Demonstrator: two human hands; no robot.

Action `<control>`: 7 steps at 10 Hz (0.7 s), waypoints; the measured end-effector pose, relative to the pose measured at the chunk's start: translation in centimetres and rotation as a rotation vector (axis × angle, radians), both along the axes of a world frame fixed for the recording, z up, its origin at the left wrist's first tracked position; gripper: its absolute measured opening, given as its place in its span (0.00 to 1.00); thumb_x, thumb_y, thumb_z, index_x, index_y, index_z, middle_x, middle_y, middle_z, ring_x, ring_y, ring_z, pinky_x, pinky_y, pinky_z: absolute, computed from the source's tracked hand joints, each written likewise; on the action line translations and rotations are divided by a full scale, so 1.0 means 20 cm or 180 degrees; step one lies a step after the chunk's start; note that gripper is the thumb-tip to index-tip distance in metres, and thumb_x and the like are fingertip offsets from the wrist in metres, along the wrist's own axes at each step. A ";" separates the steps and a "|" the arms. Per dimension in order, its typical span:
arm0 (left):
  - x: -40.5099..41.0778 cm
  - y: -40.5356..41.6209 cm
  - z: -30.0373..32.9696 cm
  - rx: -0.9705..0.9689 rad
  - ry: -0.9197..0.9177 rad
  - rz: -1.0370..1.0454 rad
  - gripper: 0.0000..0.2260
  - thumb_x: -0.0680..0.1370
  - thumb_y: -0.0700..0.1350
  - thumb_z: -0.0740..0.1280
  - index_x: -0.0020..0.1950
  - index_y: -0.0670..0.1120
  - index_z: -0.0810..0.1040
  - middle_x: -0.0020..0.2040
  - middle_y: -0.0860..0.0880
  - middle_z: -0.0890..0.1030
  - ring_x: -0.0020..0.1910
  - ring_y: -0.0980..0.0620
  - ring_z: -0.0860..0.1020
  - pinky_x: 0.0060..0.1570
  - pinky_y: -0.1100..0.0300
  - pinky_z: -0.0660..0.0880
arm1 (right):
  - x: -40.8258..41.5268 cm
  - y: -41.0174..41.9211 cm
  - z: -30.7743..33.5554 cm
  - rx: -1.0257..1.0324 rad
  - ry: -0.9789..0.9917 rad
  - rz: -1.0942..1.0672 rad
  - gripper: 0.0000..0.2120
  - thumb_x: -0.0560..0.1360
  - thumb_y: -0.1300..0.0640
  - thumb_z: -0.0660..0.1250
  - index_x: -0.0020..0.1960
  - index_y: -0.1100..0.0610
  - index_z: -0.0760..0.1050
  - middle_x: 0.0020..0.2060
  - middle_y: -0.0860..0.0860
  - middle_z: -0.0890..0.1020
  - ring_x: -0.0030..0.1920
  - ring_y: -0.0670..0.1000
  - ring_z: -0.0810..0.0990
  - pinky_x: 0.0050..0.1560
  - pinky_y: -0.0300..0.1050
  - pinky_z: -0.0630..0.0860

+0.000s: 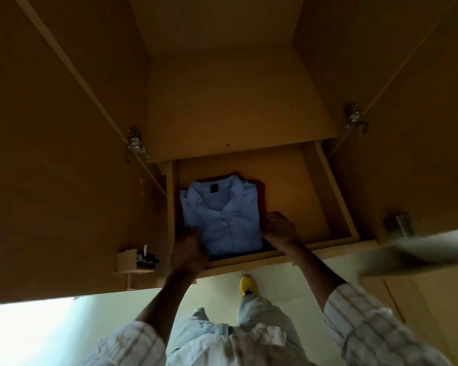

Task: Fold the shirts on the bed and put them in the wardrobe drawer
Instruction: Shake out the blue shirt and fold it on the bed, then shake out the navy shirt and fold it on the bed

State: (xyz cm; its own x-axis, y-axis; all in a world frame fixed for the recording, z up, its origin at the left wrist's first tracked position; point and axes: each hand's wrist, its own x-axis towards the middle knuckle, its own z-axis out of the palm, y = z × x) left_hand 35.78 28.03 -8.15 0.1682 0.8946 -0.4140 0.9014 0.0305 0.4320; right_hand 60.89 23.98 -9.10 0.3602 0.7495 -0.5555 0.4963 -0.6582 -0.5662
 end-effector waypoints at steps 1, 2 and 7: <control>-0.04 0.00 -0.08 0.1163 -0.0443 -0.0747 0.13 0.78 0.55 0.60 0.57 0.49 0.73 0.45 0.44 0.81 0.44 0.45 0.81 0.46 0.57 0.75 | -0.06 -0.15 0.08 0.0240 -0.0022 -0.0363 0.18 0.71 0.53 0.71 0.59 0.57 0.75 0.51 0.52 0.82 0.52 0.55 0.80 0.58 0.56 0.79; -0.06 -0.04 0.01 0.1163 -0.0647 -0.1150 0.14 0.76 0.53 0.61 0.50 0.45 0.79 0.40 0.45 0.82 0.39 0.48 0.81 0.39 0.60 0.71 | -0.19 -0.40 0.19 0.0627 -0.0165 -0.0933 0.15 0.76 0.61 0.71 0.62 0.61 0.78 0.55 0.57 0.83 0.56 0.57 0.81 0.59 0.49 0.78; 0.00 -0.86 0.09 0.0520 -0.1163 -0.2973 0.08 0.77 0.42 0.68 0.57 0.49 0.79 0.51 0.47 0.82 0.47 0.48 0.81 0.44 0.59 0.77 | -0.88 -1.84 0.13 0.0656 -0.0349 -0.3035 0.14 0.75 0.59 0.73 0.60 0.57 0.79 0.52 0.50 0.84 0.48 0.44 0.81 0.43 0.20 0.68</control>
State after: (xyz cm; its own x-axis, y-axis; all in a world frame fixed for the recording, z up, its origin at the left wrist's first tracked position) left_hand 35.76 10.83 -6.27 0.9207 0.3816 -0.0819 0.3465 -0.7025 0.6216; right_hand 43.36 -12.86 -6.42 0.9066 0.1961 -0.3737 -0.1353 -0.7037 -0.6975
